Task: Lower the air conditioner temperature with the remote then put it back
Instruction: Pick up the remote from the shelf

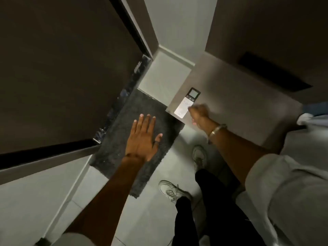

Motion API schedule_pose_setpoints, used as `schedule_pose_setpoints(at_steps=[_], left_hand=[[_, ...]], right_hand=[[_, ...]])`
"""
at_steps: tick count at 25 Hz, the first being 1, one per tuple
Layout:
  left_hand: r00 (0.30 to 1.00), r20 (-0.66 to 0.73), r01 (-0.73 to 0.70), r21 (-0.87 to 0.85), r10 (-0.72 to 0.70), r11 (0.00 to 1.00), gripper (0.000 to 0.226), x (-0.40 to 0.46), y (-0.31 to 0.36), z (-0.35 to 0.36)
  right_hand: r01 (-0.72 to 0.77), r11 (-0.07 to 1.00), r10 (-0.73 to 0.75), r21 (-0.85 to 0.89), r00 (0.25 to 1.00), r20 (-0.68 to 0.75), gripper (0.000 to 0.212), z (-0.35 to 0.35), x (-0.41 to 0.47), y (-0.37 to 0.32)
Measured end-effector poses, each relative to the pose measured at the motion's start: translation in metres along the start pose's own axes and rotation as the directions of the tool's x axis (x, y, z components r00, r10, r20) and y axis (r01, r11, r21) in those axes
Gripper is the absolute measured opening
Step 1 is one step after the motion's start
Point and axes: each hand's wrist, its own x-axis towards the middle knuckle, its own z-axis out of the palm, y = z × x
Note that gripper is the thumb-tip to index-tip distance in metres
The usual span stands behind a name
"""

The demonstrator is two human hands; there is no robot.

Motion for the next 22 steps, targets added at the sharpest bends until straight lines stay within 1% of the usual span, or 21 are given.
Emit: schedule_pose_setpoints(at_steps=[1, 2, 3, 4, 5, 6, 7, 8, 9, 11, 12, 13, 15, 16, 17, 18, 19, 20, 22], left_hand=[[1.0, 0.011, 0.008, 0.005, -0.008, 1.0, 0.075, 0.015, -0.001, 0.014], [0.999, 0.005, 0.04, -0.03, -0.039, 0.999, 0.074, 0.027, -0.003, 0.028], [0.998, 0.003, 0.07, -0.044, -0.07, 0.997, 0.072, 0.038, -0.005, 0.044], [0.998, -0.01, 0.064, -0.06, -0.065, 0.996, 0.071, 0.043, -0.007, 0.057], [0.999, -0.019, 0.036, -0.06, -0.037, 0.998, 0.07, 0.044, -0.007, 0.069], [1.0, -0.02, -0.007, -0.054, 0.006, 0.999, 0.07, 0.043, -0.004, 0.079], [0.999, -0.008, -0.038, -0.045, 0.037, 0.998, 0.069, 0.038, -0.004, 0.087], [0.999, -0.016, -0.051, -0.05, 0.051, 0.997, 0.068, 0.032, -0.003, 0.092], [0.999, -0.028, -0.041, -0.057, 0.039, 0.998, 0.067, 0.024, -0.002, 0.093], [0.998, -0.06, -0.012, -0.083, 0.007, 0.996, 0.065, 0.005, -0.001, 0.08], [0.996, -0.089, -0.008, -0.099, -0.001, 0.995, 0.064, -0.004, -0.001, 0.07], [0.992, -0.124, -0.006, -0.108, -0.007, 0.994, 0.064, -0.012, -0.002, 0.057], [0.973, -0.226, 0.022, -0.101, -0.045, 0.995, 0.063, -0.037, -0.013, 0.009], [0.956, -0.286, 0.038, -0.095, -0.064, 0.995, 0.063, -0.047, -0.019, -0.02], [0.936, -0.344, 0.048, -0.087, -0.075, 0.995, 0.063, -0.056, -0.024, -0.047], [0.907, -0.412, 0.064, -0.08, -0.091, 0.995, 0.062, -0.071, -0.031, -0.081], [0.864, -0.491, 0.088, -0.071, -0.112, 0.994, 0.061, -0.092, -0.039, -0.119], [0.813, -0.569, 0.111, -0.06, -0.125, 0.992, 0.061, -0.111, -0.048, -0.157], [0.71, -0.695, 0.139, -0.02, -0.113, 0.99, 0.062, -0.149, -0.062, -0.228]], right_hand=[[-0.018, 0.999, 0.02, 0.032, 0.997, -0.068, 0.054, 0.015, 0.018, -0.003], [-0.041, 0.999, 0.044, 0.02, 0.988, -0.151, 0.08, 0.028, 0.036, -0.006], [-0.046, 0.999, 0.038, -0.029, 0.973, -0.226, 0.097, 0.044, 0.056, -0.007], [-0.033, 0.993, -0.002, -0.117, 0.958, -0.287, 0.107, 0.058, 0.065, -0.01], [-0.036, 0.973, -0.046, -0.228, 0.938, -0.345, 0.112, 0.071, 0.076, -0.007], [-0.057, 0.953, -0.07, -0.298, 0.915, -0.398, 0.113, 0.077, 0.082, -0.005], [-0.072, 0.943, -0.084, -0.325, 0.894, -0.441, 0.112, 0.08, 0.087, 0.0], [-0.056, 0.951, -0.09, -0.303, 0.89, -0.446, 0.108, 0.08, 0.084, 0.001], [-0.045, 0.965, -0.073, -0.258, 0.9, -0.43, 0.104, 0.08, 0.081, 0.002], [-0.02, 0.999, 0.007, -0.032, 0.938, -0.346, 0.094, 0.073, 0.056, 0.003], [0.0, 0.997, 0.025, 0.081, 0.953, -0.303, 0.087, 0.069, 0.039, 0.0], [0.049, 0.984, -0.001, 0.171, 0.963, -0.268, 0.075, 0.065, 0.025, -0.003], [0.134, 0.961, -0.095, 0.242, 0.982, -0.166, 0.045, 0.057, -0.026, -0.02], [0.149, 0.956, -0.133, 0.253, 0.988, -0.08, 0.043, 0.056, -0.055, -0.038], [0.171, 0.946, -0.176, 0.277, 0.984, -0.004, 0.048, 0.054, -0.084, -0.06], [0.219, 0.928, -0.249, 0.301, 0.967, 0.064, 0.053, 0.052, -0.124, -0.088], [0.274, 0.906, -0.333, 0.322, 0.932, 0.142, 0.055, 0.05, -0.168, -0.117], [0.336, 0.876, -0.422, 0.346, 0.882, 0.211, 0.056, 0.049, -0.21, -0.147], [0.466, 0.779, -0.605, 0.419, 0.733, 0.31, 0.057, 0.043, -0.29, -0.207]])
